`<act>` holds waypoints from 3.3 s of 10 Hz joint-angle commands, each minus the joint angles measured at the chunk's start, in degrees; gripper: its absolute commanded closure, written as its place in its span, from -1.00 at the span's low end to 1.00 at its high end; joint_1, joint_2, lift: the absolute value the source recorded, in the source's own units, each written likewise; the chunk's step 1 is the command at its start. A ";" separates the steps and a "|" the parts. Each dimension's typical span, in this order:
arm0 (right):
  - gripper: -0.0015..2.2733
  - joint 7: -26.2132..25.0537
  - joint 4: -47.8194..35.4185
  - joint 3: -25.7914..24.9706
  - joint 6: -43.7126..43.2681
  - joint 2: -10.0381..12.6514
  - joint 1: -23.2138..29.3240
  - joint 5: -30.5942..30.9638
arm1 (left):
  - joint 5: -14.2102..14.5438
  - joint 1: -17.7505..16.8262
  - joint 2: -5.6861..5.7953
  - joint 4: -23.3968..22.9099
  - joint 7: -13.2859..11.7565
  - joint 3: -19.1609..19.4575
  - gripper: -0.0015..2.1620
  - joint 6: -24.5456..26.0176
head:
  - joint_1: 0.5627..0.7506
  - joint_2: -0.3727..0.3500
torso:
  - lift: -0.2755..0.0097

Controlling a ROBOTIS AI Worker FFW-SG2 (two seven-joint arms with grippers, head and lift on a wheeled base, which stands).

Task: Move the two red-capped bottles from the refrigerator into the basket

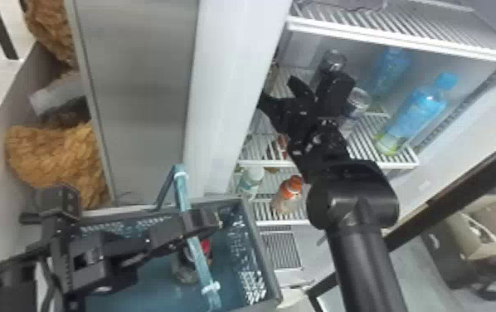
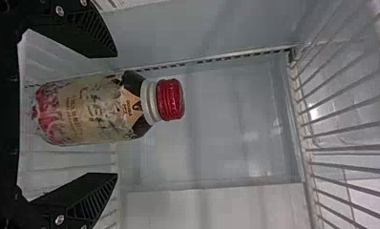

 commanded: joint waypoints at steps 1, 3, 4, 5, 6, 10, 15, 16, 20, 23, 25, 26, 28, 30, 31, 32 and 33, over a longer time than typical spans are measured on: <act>-0.90 -0.13 2.66 0.94 -0.16 -0.05 -2.33 0.43 | 0.07 0.08 0.03 0.00 0.00 0.03 0.11 0.01 | 0.41 -0.72 | 0.93; -0.90 -0.22 5.05 2.20 -0.16 -0.14 -4.44 0.77 | 0.07 0.08 0.03 0.00 0.00 0.03 0.11 -0.13 | 0.41 -0.69 | 0.93; -0.89 -0.40 5.33 2.20 -0.44 -0.14 -4.72 0.88 | 0.07 0.08 0.03 0.00 0.00 0.03 0.11 -0.13 | 0.41 -0.67 | 0.93; -0.86 -0.49 5.47 2.20 -0.44 -0.14 -4.86 1.11 | 0.07 0.22 0.03 0.00 0.00 0.14 0.11 -0.13 | 0.41 -0.66 | 0.93; -0.75 -0.49 5.89 2.08 -0.30 -0.22 -4.86 1.00 | 0.19 0.08 0.03 0.00 0.00 0.14 0.11 -0.13 | 0.41 -0.66 | 0.93; 0.13 -0.40 4.63 1.28 0.55 -0.57 -3.88 -1.17 | 0.19 0.08 0.03 0.00 0.00 0.03 0.11 -0.13 | 0.41 -0.67 | 0.93; 0.12 -0.40 -10.14 1.17 2.94 -1.63 5.69 -4.49 | 0.19 -0.06 0.03 0.00 0.00 -0.09 0.11 -0.13 | 0.41 -0.69 | 0.93; 0.12 -0.40 -14.21 0.71 4.63 -1.98 8.08 -5.17 | 0.19 -0.06 0.12 0.00 0.00 -0.09 0.11 -0.13 | 0.41 -0.69 | 0.93; 0.12 -0.40 -28.56 -2.83 10.95 -2.86 19.05 -7.80 | 0.19 0.08 0.12 0.00 0.00 -0.09 0.11 -0.13 | 0.41 -0.76 | 0.93; 0.12 0.39 -37.70 -4.66 14.33 -3.12 26.50 -9.74 | 0.19 0.08 0.12 0.00 0.00 -0.09 0.11 -0.13 | 0.41 -0.79 | 0.93; 0.12 0.57 -43.89 -6.15 16.02 -3.12 31.98 -11.00 | 0.19 0.36 0.03 0.00 0.00 0.03 0.11 -0.27 | 0.41 -0.82 | 0.93; 0.12 0.74 -47.12 -6.72 17.14 -3.12 34.37 -11.57 | 0.19 0.22 0.03 0.00 0.00 0.03 0.11 -0.27 | 0.41 -0.84 | 0.93; 0.12 1.45 -53.03 -8.43 20.80 -3.12 39.30 -12.71 | 0.19 0.22 0.03 0.00 0.00 0.14 0.11 -0.41 | 0.41 -0.85 | 0.93; 0.12 2.77 -57.11 -9.92 23.75 -3.04 44.08 -13.86 | 0.19 0.22 0.03 0.00 0.00 0.25 0.11 -0.41 | 0.41 -0.86 | 0.93; 0.12 3.29 -58.93 -10.03 25.30 -3.04 46.05 -15.11 | 0.19 0.22 0.03 0.00 0.00 0.37 0.11 -0.41 | 0.41 -0.87 | 0.93; 0.12 4.00 -60.34 -10.03 26.84 -3.04 47.45 -15.34 | 0.19 0.22 0.03 0.00 0.00 0.37 0.11 -0.41 | 0.41 -0.86 | 0.93; 0.12 5.31 -60.20 -10.03 28.53 -2.95 47.59 -15.34 | 0.19 0.08 -0.05 0.00 0.00 0.37 0.11 -0.56 | 0.41 -0.84 | 0.93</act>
